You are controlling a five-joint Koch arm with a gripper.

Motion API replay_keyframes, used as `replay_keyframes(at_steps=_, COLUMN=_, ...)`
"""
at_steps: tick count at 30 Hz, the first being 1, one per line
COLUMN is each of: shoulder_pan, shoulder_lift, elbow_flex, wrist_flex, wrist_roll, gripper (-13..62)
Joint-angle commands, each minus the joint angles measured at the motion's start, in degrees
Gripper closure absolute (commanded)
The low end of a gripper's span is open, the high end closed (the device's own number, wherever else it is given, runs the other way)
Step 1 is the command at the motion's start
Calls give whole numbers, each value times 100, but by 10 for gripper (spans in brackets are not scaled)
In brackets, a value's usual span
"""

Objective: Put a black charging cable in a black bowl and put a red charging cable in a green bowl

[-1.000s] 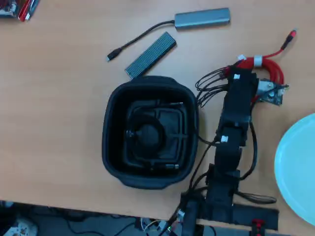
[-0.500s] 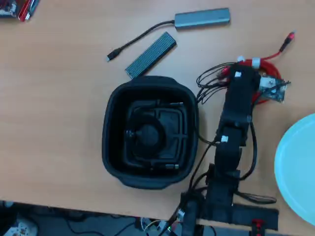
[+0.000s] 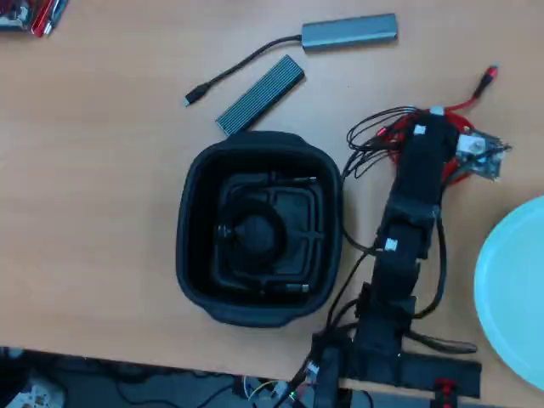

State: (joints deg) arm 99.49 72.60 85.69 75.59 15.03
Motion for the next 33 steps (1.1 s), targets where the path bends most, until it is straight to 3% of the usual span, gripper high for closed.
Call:
replay_keyframes(at_steps=1, shoulder_pan=185, shoulder_lift=949, elbow_flex=-475, wrist_flex=-35, wrist_roll=0, gripper=564)
replay_keyframes(at_steps=19, shoulder_pan=589, shoulder_lift=4667, elbow_flex=-492, wrist_flex=-800, wrist_roll=-185, gripper=564)
replay_keyframes(at_steps=27, shoulder_pan=2153, shoulder_lift=5607, elbow_flex=-316, wrist_flex=-686, wrist_roll=-211, gripper=564)
replay_keyframes(at_steps=33, shoulder_pan=3735, shoulder_lift=5695, elbow_flex=483, wrist_flex=-519, wrist_roll=-211, gripper=564)
